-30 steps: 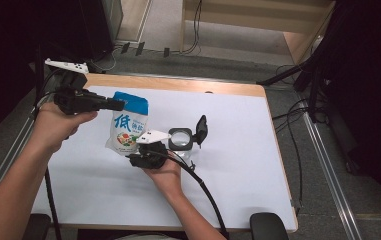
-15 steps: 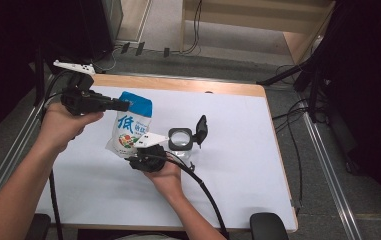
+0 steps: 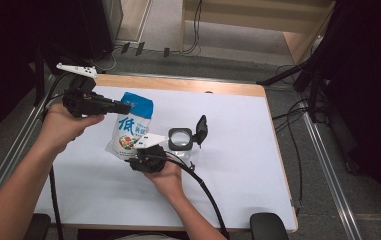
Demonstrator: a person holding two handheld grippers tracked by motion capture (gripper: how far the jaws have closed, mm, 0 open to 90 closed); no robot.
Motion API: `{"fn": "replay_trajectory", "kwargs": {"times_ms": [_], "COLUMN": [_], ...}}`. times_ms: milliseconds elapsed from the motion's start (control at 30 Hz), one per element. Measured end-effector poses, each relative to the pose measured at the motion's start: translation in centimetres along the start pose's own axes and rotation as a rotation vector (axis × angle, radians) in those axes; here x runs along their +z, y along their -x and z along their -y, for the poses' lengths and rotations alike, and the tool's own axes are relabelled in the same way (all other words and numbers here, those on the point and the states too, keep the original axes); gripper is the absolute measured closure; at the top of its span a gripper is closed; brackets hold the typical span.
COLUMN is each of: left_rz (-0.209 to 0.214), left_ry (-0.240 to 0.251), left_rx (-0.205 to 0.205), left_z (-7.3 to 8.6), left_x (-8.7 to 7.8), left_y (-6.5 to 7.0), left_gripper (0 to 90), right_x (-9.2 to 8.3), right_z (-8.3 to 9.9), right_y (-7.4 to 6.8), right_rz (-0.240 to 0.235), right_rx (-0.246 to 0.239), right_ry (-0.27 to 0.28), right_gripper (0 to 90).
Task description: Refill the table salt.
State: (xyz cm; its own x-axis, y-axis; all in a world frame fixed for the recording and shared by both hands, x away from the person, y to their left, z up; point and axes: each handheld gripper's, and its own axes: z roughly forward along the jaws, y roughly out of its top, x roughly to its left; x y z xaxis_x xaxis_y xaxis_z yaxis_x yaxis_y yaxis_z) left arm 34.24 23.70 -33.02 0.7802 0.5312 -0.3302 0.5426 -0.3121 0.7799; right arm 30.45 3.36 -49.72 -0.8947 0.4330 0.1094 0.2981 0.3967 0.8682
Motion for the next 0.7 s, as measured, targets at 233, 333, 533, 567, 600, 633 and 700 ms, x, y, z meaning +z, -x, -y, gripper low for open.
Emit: {"fn": "replay_trajectory", "kwargs": {"times_ms": [233, 333, 533, 567, 600, 633, 700], "left_rz": [-0.053, -0.047, 0.000, -0.003, 0.001, 0.011, 0.021], "left_ry": [0.003, 0.006, 0.019, 0.025, 0.027, 0.027, 0.010], "left_rx": [-0.020, -0.018, -0.005, -0.003, 0.003, 0.004, 0.007], "left_z": [-0.11, -0.19, -0.02, 0.04, 0.14, 0.24, 0.47], "left_x": [-0.06, 0.19, 0.27, 0.23, 0.22, 0.29, 0.55], "left_y": [0.05, 0.17, 0.13, 0.12, 0.09, 0.03, 0.05], "left_gripper": [90.0, 89.7, 85.0, 84.7, 83.8, 81.8, 78.7], "right_x": [-0.46, -0.59, -0.75, -0.81, -0.87, -0.91, -0.96], "right_z": [-0.05, -0.14, -0.03, 0.00, -0.02, -0.02, -0.04], "right_y": [0.05, -0.27, -0.16, -0.14, -0.12, -0.07, -0.04], "right_rz": [0.016, -0.008, -0.032, -0.034, -0.030, -0.037, -0.037], "right_rx": [-0.002, -0.034, -0.022, -0.025, -0.029, -0.027, -0.022], "right_ry": [0.024, 0.024, 0.035, 0.039, 0.041, 0.042, 0.047], "right_gripper": [51.6, 58.9, 66.9, 66.9, 67.0, 67.0, 67.0]}}
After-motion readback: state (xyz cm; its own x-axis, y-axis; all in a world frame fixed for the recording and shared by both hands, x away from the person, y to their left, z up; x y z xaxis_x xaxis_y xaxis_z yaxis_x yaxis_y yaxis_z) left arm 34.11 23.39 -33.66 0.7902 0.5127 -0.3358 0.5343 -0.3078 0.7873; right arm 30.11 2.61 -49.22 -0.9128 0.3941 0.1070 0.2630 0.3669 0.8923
